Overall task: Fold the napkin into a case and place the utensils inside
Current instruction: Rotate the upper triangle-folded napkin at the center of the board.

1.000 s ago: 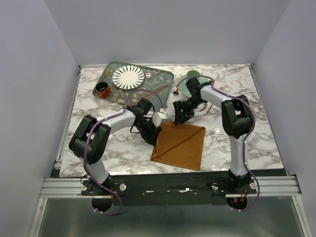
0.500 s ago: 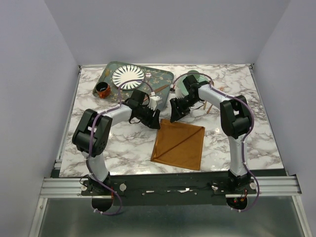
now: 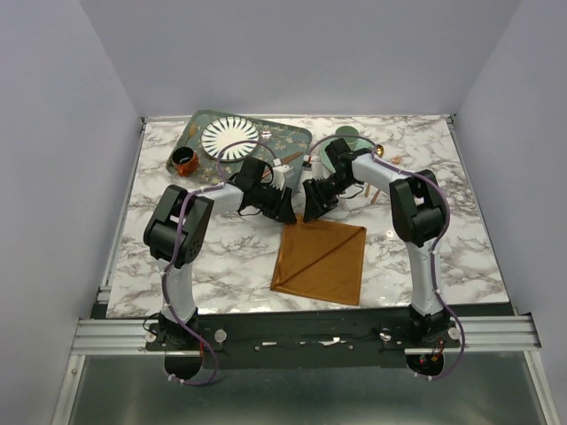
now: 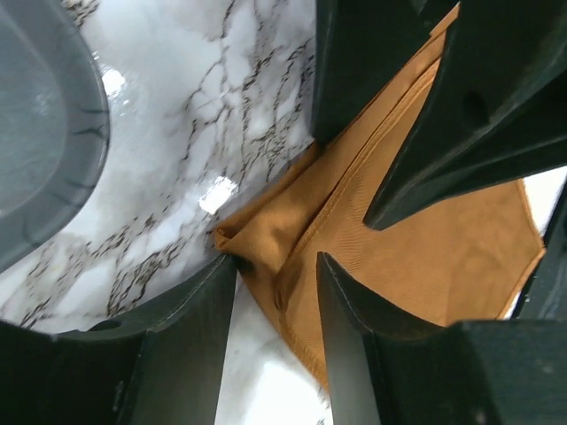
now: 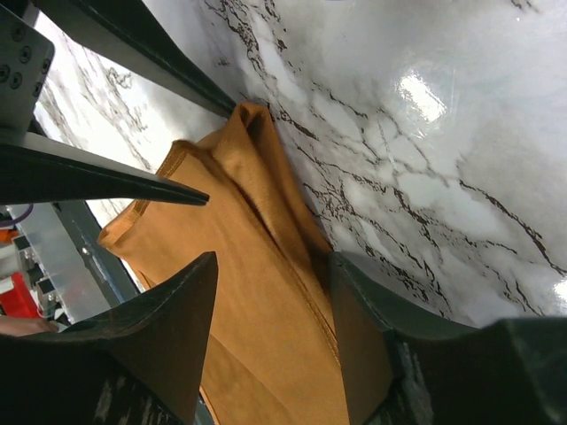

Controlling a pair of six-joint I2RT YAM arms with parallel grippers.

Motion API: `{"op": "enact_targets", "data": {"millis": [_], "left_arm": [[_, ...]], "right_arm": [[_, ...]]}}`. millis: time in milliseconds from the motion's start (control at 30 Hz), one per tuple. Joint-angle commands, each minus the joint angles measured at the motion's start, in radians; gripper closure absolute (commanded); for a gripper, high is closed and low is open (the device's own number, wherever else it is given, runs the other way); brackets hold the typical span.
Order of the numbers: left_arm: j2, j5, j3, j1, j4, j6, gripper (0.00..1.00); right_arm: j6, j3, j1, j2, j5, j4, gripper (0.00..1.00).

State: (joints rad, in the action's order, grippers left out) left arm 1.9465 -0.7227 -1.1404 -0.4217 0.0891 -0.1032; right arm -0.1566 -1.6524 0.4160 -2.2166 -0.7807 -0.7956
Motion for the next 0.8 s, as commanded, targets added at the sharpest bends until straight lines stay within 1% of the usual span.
{"op": "enact_targets", "data": {"millis": [0, 133, 233, 300, 333, 433, 467, 533, 567, 667, 767], "left_arm": [[0.051, -0.053, -0.005, -0.011, -0.032, -0.029, 0.52], [0.037, -0.069, 0.008, -0.009, -0.048, -0.029, 0.57], [0.016, -0.069, 0.021, -0.008, -0.055, -0.015, 0.64], [0.0, -0.075, 0.036, -0.006, -0.068, -0.009, 0.69], [-0.007, -0.081, 0.042, -0.005, -0.072, 0.0, 0.71], [-0.053, -0.101, 0.07, -0.005, -0.083, 0.019, 0.81], [-0.061, -0.107, 0.082, -0.005, -0.083, 0.036, 0.89], [-0.089, -0.116, 0.099, -0.006, -0.123, 0.059, 0.96], [-0.099, -0.115, 0.117, -0.008, -0.13, 0.088, 1.0], [-0.136, -0.116, 0.14, -0.012, -0.141, 0.151, 1.0], [-0.164, -0.126, 0.154, -0.023, -0.14, 0.224, 1.0]], "right_arm": [[0.002, -0.006, 0.01, -0.043, -0.006, 0.024, 0.41], [-0.004, -0.001, 0.012, -0.034, -0.02, 0.024, 0.43], [-0.017, 0.005, 0.01, -0.015, -0.026, 0.021, 0.43], [-0.041, 0.012, 0.009, 0.001, -0.023, 0.01, 0.4], [-0.052, 0.017, 0.007, 0.011, -0.02, 0.006, 0.38], [-0.101, 0.049, -0.003, 0.06, -0.006, -0.014, 0.27], [-0.112, 0.058, -0.016, 0.084, -0.005, -0.022, 0.21], [-0.145, 0.081, -0.037, 0.109, 0.003, -0.04, 0.15], [-0.156, 0.088, -0.058, 0.12, 0.009, -0.048, 0.1], [-0.219, 0.101, -0.101, 0.146, 0.055, -0.092, 0.05], [-0.277, 0.109, -0.144, 0.149, 0.1, -0.132, 0.02]]}}
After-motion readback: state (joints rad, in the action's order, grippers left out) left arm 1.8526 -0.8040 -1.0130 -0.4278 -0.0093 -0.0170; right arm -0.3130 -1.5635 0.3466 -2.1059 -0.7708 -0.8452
